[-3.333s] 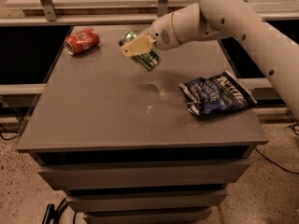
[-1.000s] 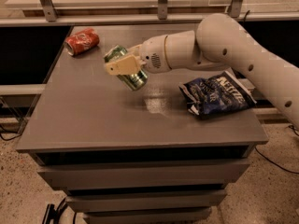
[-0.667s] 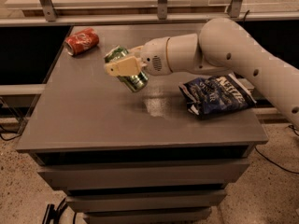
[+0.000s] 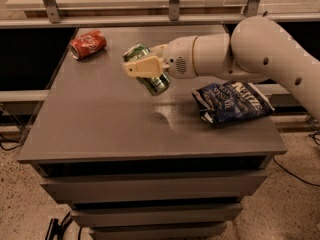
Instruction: Place green can upright
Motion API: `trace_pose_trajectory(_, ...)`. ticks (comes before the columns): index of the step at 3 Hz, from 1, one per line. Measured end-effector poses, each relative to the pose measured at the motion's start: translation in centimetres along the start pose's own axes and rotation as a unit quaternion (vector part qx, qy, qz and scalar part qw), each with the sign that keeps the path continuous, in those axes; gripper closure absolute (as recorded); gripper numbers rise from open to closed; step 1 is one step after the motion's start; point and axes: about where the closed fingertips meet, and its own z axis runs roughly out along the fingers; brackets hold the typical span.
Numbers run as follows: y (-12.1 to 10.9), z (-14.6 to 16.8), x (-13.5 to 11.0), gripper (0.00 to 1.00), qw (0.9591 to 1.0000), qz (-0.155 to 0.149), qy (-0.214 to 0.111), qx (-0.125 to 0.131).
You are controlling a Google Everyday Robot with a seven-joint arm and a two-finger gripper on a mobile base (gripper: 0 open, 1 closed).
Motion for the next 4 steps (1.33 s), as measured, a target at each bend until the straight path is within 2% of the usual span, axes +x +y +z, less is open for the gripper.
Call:
trace_pose_trajectory(1, 0.0, 0.0, 0.0, 1.0, 1.0, 0.0, 0.0, 0.0)
trace_pose_trajectory(2, -0.6, -0.7, 0.7, 1.0, 0.9999, 0.001, 0.014, 0.009)
trace_pose_trajectory(3, -2.2, -2.7, 1.5, 1.0, 0.9996, 0.02, -0.007, 0.018)
trace_pose_trajectory(4, -4.5, -5.4, 2.2, 1.0, 0.9977, 0.043, -0.044, 0.027)
